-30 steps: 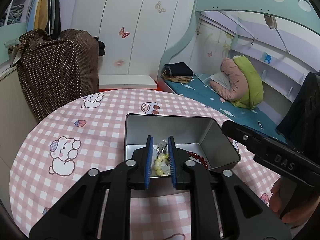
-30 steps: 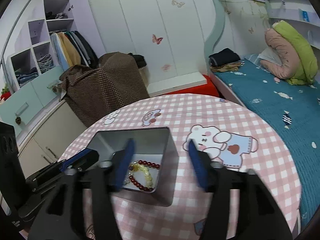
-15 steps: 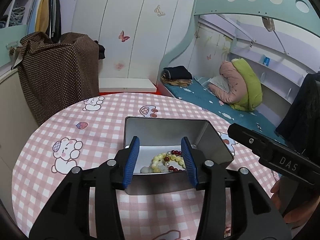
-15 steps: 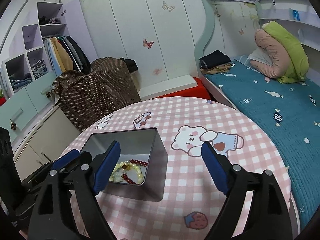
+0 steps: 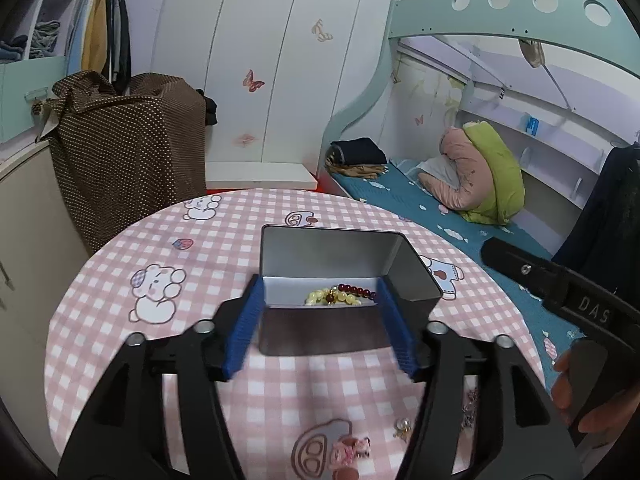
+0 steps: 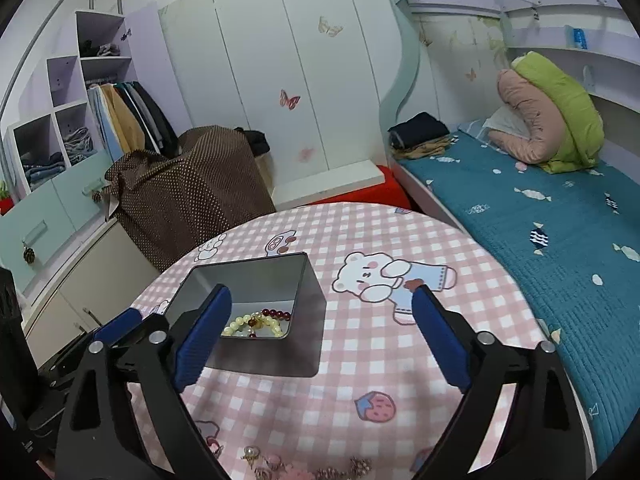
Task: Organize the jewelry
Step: 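Move both grippers back over the remaining jewelry pile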
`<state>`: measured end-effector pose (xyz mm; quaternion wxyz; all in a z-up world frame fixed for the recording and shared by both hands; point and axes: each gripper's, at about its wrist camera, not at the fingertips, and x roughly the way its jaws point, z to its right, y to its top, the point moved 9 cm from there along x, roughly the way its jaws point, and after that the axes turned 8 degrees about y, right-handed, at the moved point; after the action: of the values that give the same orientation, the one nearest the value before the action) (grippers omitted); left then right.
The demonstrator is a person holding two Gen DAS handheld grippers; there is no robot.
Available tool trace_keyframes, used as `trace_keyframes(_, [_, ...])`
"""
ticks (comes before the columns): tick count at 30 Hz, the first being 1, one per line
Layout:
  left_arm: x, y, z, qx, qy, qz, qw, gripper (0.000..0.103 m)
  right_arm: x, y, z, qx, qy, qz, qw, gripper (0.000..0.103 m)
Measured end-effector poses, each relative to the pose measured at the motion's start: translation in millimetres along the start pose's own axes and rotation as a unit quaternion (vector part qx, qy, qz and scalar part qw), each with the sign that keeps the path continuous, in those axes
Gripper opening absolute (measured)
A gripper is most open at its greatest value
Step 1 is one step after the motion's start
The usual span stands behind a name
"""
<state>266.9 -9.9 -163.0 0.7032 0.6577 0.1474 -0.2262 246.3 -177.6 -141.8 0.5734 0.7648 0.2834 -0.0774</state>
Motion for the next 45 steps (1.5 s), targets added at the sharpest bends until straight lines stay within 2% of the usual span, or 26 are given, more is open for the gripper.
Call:
trace_keyframes(4, [-16, -4, -3, 0.003, 0.005, 0.007, 1.0, 0.075, -19, 1, 4, 0.002, -0.011, 0.011, 1.0, 0.095])
trace_keyframes(7, [-26, -7, -4, 0.001, 0.011, 0.008, 0.9999, 0.076, -30, -2, 7, 0.001, -0.018, 0.012, 1.0, 0.095])
trace_keyframes(12, [-44, -16, -5, 0.007, 0.017, 0.013, 0.9997, 0.086, -43, -15, 11, -0.01, -0.032, -0.001, 0.999, 0.095])
trace_keyframes(20, [-57, -41, -8, 0.012, 0.025, -0.007, 0.9996, 0.091, -61, -37, 24, -0.014, -0.047, -0.014, 0.999, 0.095])
trace_keyframes(26, [-56, -63, -3, 0.026, 0.025, -0.031, 0.9989, 0.091, -65, -54, 32, -0.01, -0.05, -0.031, 0.998, 0.095])
trace_keyframes(32, [-48, -79, 8, 0.041, 0.01, -0.045, 0.9981, 0.091, -59, -75, 37, -0.007, -0.05, -0.055, 0.997, 0.095])
trace_keyframes(37, [-42, -84, 18, 0.064, 0.013, -0.033, 0.9973, 0.091, -53, -86, 35, -0.008, -0.039, -0.068, 0.997, 0.095])
trace_keyframes(40, [-37, -87, 24, 0.065, 0.0, -0.038, 0.9971, 0.09, -49, -88, 32, -0.015, -0.033, -0.072, 0.997, 0.095])
trace_keyframes(41, [-34, -87, 24, 0.063, -0.001, -0.042, 0.9971, 0.087, -48, -89, 30, -0.016, -0.031, -0.073, 0.997, 0.095])
trace_keyframes(42, [-32, -88, 25, 0.062, -0.005, -0.046, 0.997, 0.079, -46, -90, 29, -0.019, -0.029, -0.075, 0.997, 0.095])
trace_keyframes(45, [-24, -93, 29, 0.066, -0.015, -0.065, 0.9956, 0.07, -41, -94, 27, -0.021, -0.024, -0.081, 0.996, 0.095])
